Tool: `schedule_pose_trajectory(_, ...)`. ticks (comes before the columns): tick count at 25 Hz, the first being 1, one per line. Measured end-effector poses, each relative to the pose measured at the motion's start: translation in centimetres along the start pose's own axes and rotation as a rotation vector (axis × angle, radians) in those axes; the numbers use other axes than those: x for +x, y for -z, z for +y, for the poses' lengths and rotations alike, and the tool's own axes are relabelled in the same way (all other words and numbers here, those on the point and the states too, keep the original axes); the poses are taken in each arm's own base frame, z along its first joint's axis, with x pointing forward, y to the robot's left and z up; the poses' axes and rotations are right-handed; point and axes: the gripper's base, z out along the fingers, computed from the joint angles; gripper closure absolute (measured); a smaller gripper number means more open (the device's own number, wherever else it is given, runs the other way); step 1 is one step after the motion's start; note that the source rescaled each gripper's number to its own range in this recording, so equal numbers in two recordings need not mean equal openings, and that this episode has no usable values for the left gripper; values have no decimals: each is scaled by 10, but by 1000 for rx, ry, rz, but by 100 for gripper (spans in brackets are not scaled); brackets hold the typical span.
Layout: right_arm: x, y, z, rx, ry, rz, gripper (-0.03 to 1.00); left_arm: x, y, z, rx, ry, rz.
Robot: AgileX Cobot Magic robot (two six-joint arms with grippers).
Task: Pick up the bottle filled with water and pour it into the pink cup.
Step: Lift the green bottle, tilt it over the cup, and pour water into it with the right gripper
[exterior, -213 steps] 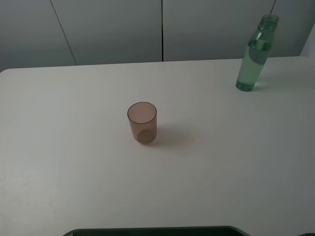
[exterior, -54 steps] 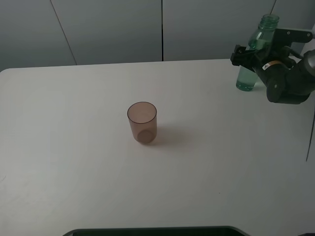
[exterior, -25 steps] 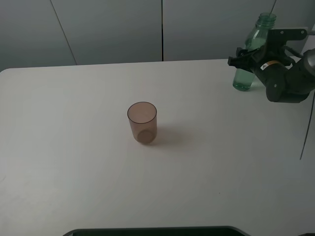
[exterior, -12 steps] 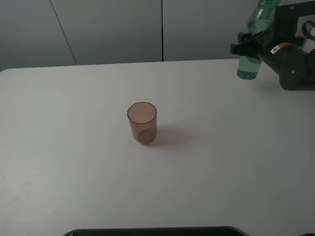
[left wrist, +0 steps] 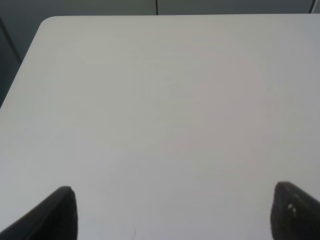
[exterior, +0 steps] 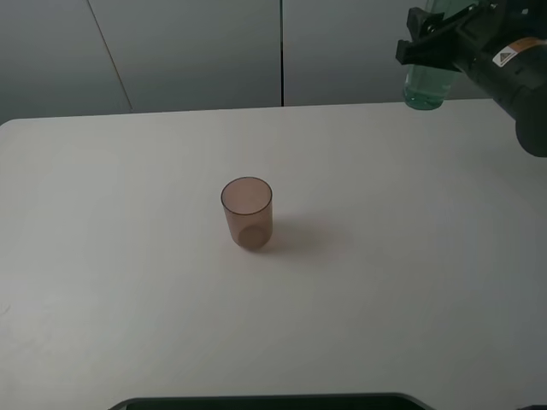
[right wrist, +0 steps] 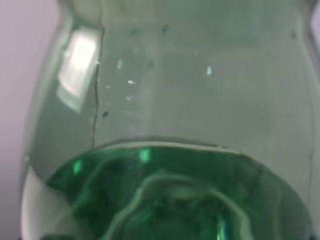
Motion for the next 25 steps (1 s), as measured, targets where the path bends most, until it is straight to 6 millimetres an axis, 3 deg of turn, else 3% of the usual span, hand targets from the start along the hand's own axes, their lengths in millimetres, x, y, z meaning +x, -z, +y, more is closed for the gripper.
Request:
schedule_pose_trajectory(12,11,3,15,-136,150,127,97,0,0,0,0,0,0)
schedule_pose_trajectory(25,20,20,68,-313,419,159,97,0,0,0,0,0,0)
